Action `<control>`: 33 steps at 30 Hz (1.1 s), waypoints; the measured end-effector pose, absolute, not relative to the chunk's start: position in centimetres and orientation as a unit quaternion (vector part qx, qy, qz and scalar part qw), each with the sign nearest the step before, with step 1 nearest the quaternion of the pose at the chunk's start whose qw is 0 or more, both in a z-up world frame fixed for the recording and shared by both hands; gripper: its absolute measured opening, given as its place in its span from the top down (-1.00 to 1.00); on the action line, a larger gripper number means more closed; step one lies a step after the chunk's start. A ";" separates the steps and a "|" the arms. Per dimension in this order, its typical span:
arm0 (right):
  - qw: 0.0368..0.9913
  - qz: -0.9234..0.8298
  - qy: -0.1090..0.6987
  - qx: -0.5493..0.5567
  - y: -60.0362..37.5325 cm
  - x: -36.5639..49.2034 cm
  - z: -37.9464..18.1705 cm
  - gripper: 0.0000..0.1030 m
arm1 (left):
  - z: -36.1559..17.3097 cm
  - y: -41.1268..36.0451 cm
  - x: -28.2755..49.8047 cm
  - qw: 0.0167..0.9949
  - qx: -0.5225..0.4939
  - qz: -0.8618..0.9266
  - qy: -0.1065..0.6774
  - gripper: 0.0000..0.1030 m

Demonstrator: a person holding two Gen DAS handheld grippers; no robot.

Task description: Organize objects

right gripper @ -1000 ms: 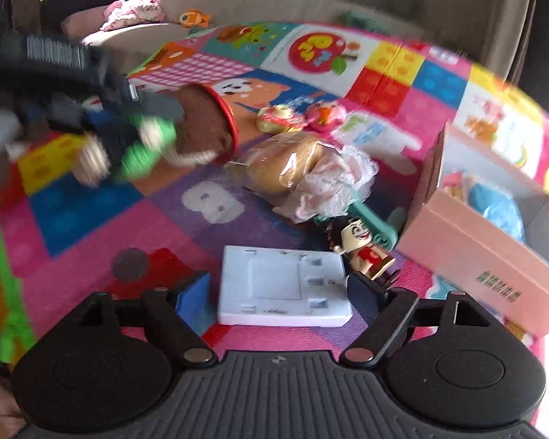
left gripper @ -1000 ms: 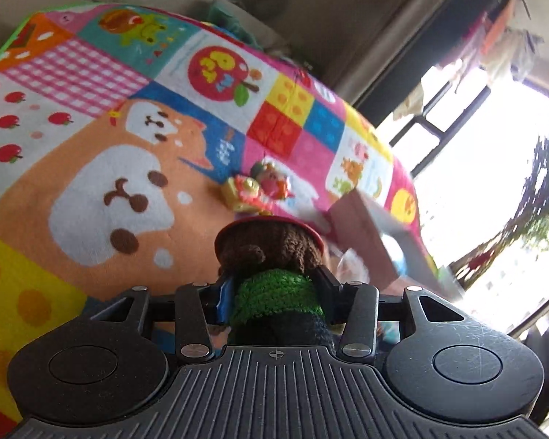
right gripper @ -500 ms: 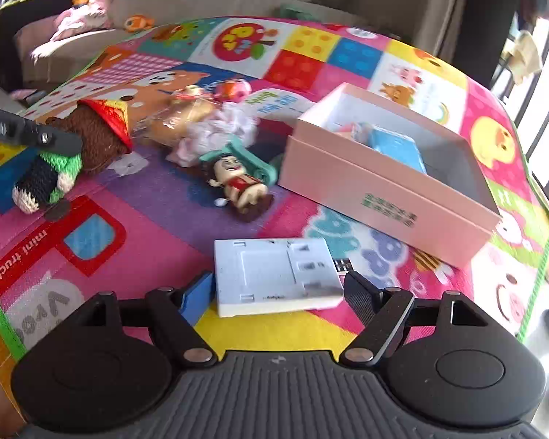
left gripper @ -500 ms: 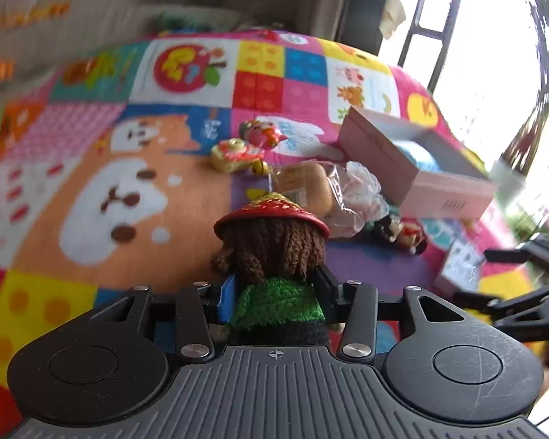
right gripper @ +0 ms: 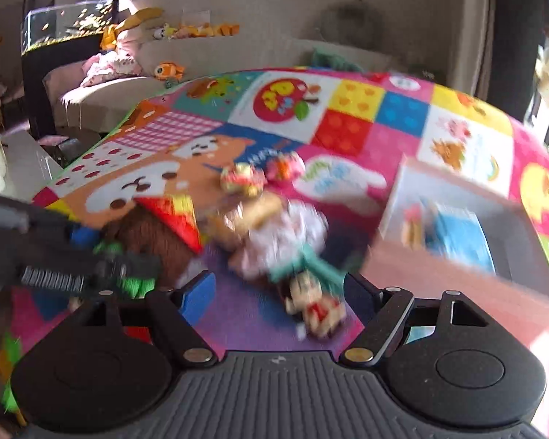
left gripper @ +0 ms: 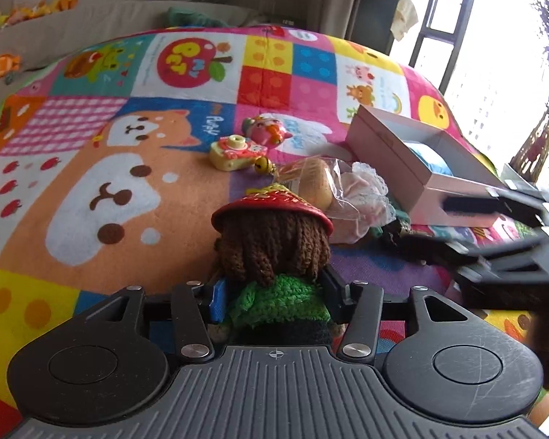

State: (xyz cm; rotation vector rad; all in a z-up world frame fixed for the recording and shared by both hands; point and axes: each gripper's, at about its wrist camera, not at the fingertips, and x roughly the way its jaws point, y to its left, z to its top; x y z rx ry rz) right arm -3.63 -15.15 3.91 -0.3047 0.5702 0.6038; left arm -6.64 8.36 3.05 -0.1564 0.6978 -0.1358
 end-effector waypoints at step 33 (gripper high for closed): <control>0.897 0.216 0.348 -0.165 -23.4 -9.5 4.7 0.79 | 2.7 6.3 -6.8 0.926 -0.112 -0.127 0.338 -0.04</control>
